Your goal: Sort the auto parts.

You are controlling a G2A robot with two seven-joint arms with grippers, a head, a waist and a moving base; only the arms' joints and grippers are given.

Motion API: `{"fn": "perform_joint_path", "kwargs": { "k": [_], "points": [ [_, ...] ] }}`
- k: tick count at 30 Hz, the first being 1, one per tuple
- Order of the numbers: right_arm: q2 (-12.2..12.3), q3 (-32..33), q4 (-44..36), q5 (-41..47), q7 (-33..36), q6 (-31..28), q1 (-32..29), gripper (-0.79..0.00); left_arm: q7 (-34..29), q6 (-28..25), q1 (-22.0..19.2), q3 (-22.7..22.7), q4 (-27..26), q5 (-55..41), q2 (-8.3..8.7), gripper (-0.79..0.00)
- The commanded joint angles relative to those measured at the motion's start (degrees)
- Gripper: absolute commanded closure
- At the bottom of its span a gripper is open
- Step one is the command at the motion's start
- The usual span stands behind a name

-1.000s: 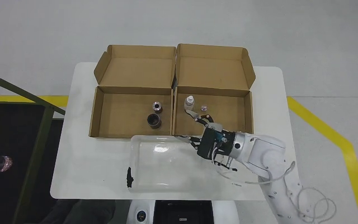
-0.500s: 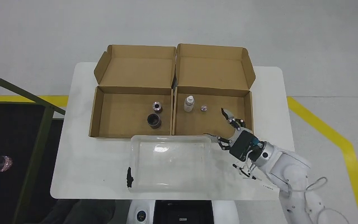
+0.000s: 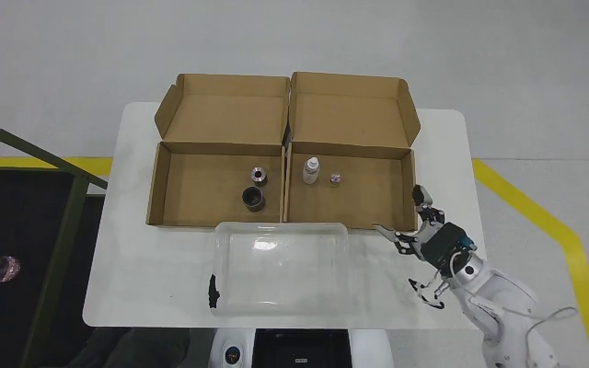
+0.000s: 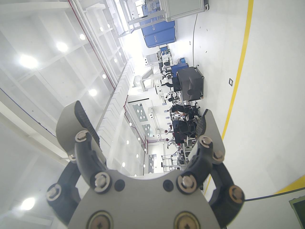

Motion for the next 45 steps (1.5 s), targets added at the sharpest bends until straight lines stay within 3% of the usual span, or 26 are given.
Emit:
{"fn": "perform_joint_path", "kwargs": {
  "k": [1, 13, 45],
  "points": [
    [0.09, 0.8, 0.22, 0.3, -0.52, 0.43, -0.62, -0.785, 0.0, 0.0, 0.0, 0.0, 0.0, 0.0, 0.0, -0.785],
    [0.75, 5.98, 1.66, 2.17, -1.78, 0.94, -3.09, -0.785, 0.0, 0.0, 0.0, 0.0, 0.0, 0.0, 0.0, -0.785],
    [0.8, 6.0, 1.67, 2.44, -1.85, 0.36, -3.14, -0.785, 0.0, 0.0, 0.0, 0.0, 0.0, 0.0, 0.0, -0.784]
  ]
}}
